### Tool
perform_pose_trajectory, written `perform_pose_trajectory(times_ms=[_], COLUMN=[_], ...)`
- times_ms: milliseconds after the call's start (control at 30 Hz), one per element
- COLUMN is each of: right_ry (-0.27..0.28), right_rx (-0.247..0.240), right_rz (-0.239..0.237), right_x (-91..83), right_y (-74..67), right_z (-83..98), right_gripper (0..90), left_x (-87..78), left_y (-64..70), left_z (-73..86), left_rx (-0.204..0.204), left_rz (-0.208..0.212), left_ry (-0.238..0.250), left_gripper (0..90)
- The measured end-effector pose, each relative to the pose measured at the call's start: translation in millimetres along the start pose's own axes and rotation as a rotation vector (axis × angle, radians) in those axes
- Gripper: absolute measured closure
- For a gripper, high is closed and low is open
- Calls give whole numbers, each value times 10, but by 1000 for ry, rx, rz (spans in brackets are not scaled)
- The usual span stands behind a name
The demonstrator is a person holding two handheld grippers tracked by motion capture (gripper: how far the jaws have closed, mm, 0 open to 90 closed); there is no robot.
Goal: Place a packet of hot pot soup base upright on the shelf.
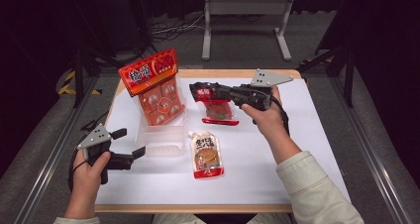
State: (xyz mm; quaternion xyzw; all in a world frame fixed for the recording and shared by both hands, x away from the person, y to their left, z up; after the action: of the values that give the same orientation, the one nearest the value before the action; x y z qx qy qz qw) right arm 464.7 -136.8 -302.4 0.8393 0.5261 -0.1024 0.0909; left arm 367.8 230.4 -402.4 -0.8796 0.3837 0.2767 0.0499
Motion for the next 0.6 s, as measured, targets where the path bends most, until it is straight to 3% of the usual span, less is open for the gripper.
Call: perform_pose_trajectory(times_ms=[600], right_ry=[3], right_rx=[-32], right_rz=[-54], right_x=[328], right_y=[-158], right_z=[-107], right_gripper=[897], left_x=[-39], left_y=[7], left_z=[28], left_rx=[-12], left_rz=[-4], left_ry=[4], left_gripper=[30])
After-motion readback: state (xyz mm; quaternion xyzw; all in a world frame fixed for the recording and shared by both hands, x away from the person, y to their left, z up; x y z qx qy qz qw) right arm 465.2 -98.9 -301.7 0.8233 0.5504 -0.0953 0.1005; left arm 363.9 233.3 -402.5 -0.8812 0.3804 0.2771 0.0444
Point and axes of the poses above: each handheld gripper's, and its own axes: x roughly forward along the jaws, z roughly out of its underside, y roughly to its right, the point moved 4 cm from there along x, roughly forward along the jaws, and after that the axes turned 7 degrees about -y, right-handed, at the moved point
